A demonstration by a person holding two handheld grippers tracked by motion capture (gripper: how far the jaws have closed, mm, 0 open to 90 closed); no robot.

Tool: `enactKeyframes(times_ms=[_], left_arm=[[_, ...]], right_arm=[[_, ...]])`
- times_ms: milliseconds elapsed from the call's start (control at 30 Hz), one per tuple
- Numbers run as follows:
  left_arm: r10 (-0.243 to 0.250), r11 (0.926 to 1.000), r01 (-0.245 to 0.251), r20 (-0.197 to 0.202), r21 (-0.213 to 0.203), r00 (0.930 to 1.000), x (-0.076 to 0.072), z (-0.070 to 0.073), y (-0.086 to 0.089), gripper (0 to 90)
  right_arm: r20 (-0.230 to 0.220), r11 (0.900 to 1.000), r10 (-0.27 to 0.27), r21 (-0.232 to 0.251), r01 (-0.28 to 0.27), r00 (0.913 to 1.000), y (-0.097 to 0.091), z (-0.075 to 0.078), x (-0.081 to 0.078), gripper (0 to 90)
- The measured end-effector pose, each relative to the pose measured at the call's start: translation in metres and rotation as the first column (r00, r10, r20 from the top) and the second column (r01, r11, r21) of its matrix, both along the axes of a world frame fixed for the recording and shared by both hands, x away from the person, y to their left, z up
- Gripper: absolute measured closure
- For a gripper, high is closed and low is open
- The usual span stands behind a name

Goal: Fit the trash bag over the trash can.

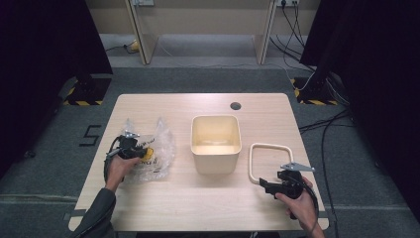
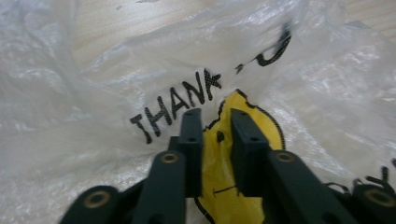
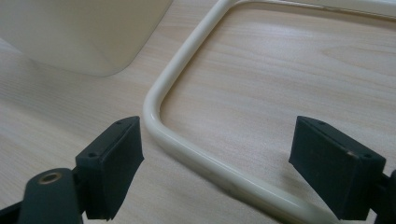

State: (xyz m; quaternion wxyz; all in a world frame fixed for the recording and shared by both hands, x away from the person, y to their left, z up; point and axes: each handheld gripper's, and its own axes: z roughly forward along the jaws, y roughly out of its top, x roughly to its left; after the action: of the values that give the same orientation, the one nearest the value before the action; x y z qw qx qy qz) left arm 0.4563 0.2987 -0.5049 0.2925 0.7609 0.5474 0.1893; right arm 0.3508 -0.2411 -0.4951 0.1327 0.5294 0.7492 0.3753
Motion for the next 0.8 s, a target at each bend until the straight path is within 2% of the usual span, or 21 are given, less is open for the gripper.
enactKeyframes(times_ms=[133, 267, 333, 500, 667, 800], left_arm=[[-0.013, 0.9999, 0.013, 0.003, -0.004, 0.9999, -0.001, 0.000, -0.001, 87.5], [-0.014, 0.9990, 0.014, 0.000, -0.042, 0.9999, -0.002, 0.000, 0.001, 88.8], [-0.016, 0.9986, 0.017, 0.014, -0.049, 0.9998, -0.002, 0.004, 0.001, 89.0], [-0.035, 0.9948, 0.042, 0.071, -0.093, 0.9969, -0.007, 0.029, -0.002, 89.1], [-0.049, 0.9874, 0.069, 0.141, -0.142, 0.9888, -0.012, 0.058, -0.008, 89.1], [-0.075, 0.9855, 0.102, 0.187, -0.136, 0.9795, -0.015, 0.082, -0.014, 89.1]], right_arm=[[0.000, 1.0000, -0.001, -0.001, 0.001, 1.0000, 0.000, 0.000, 0.000, 17.3], [-0.001, 1.0000, -0.007, 0.003, 0.007, 1.0000, -0.002, 0.000, 0.000, 17.4], [0.002, 0.9999, -0.013, 0.007, 0.013, 0.9999, -0.002, 0.000, 0.001, 17.5], [0.008, 0.9997, -0.018, 0.015, 0.018, 0.9998, -0.003, 0.001, 0.001, 17.8], [0.023, 0.9994, -0.025, 0.024, 0.024, 0.9994, -0.004, 0.005, 0.002, 17.9], [0.048, 0.9988, -0.035, 0.035, 0.033, 0.9982, -0.005, 0.012, 0.004, 18.0]])
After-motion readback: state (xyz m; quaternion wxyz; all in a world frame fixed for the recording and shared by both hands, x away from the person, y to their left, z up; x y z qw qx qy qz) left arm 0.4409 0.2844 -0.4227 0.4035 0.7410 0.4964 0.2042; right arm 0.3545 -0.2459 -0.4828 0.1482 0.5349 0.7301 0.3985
